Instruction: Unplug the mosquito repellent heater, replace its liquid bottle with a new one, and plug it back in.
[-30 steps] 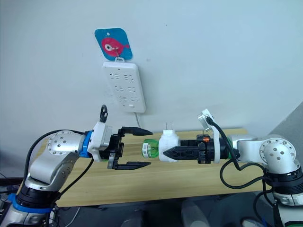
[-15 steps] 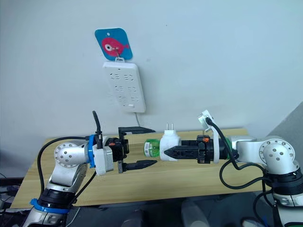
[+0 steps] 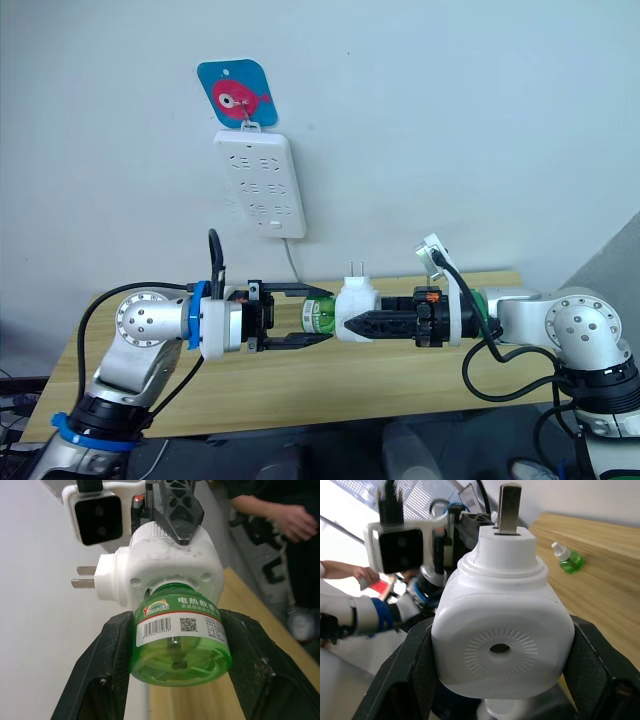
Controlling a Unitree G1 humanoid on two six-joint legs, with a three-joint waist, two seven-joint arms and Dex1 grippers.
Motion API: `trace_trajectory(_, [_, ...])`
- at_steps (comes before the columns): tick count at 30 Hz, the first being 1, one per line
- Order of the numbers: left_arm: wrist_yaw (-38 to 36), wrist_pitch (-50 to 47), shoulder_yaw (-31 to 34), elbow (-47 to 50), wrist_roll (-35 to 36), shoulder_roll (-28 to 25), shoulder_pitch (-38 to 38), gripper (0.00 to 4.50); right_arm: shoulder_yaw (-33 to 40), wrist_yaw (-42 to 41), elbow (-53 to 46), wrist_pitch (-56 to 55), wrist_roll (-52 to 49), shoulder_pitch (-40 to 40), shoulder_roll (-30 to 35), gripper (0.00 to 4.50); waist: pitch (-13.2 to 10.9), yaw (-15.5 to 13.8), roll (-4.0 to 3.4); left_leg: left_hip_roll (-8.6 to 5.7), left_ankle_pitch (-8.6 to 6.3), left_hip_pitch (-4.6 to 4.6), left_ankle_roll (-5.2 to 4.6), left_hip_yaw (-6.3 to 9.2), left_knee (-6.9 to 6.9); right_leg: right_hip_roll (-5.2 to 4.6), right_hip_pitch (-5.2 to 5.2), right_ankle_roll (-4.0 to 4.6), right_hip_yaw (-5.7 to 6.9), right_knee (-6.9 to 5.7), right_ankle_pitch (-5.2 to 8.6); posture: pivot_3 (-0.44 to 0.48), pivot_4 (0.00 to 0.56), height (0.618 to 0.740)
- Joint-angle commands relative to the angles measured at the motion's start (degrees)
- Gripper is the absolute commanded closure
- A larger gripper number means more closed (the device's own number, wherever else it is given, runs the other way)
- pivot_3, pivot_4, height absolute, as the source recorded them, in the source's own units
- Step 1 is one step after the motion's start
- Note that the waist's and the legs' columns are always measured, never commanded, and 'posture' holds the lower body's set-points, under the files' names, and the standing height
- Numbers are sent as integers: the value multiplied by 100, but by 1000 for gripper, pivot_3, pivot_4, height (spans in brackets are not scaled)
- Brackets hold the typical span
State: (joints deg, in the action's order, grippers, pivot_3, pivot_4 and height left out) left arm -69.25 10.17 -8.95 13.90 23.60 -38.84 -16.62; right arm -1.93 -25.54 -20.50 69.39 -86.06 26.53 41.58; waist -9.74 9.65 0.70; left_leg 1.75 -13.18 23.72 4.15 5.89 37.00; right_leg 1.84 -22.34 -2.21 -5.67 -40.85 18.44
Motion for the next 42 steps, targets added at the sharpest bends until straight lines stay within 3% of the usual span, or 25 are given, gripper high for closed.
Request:
trace_trajectory(1, [285, -2211, 68, 416, 891, -463, -154, 2237, 135, -599, -531, -416, 680, 208, 163, 1495, -1, -1, -1, 0, 0, -1, 0, 1, 0, 0, 1, 0, 1, 0, 0, -179, 134, 710])
trace_trajectory(5, [439, -3997, 143, 531, 1693, -856, -363, 2237, -141, -1537, -1209, -1164, 1956, 87, 508, 1495, -3, -4, -1, -1, 0, -2, 0, 5, 1, 1, 3, -1, 8, 1, 1, -179, 134, 710])
trace_trajectory(8, [397, -4582, 247, 463, 1997, -1029, -325, 2237, -330, -2163, -1511, -1878, 2821, -96, 696, 1495, -3, -12, -1, 0, 0, -3, 0, 5, -5, 0, 2, -1, 10, 7, 2, -188, 137, 710])
trace_trajectory(18, [237, -5251, 411, 55, 2368, -1199, -366, 2237, -455, -3161, -1473, -3061, 4045, -547, 870, 1495, -7, -14, 2, 1, 0, -5, 1, 0, 0, 0, 3, 1, 4, 6, 2, -193, 136, 710])
trace_trajectory(27, [362, -5052, 521, 145, 2415, -916, -338, 2237, -437, -3062, -1393, -2987, 3973, -491, 632, 1495, -8, -16, 3, 1, 0, -6, 1, 0, -1, 0, 3, 2, 3, 6, 1, -193, 136, 710])
trace_trajectory(34, [280, -4609, 483, 188, 1986, -726, -369, 6, -363, -2973, -1396, -2800, 3866, -451, 527, 1495, -8, -19, 4, 0, 0, -10, 1, -1, -1, 0, 5, 2, 2, 1, 1, -189, 129, 710])
trace_trajectory(42, [-59, -3680, 540, 232, 1354, -686, -211, 0, -280, -2869, -1386, -2479, 3770, -451, 457, 1495, -8, -19, 4, 0, 0, -10, 1, -3, -2, -1, 4, 2, 0, 2, 1, -187, 135, 710])
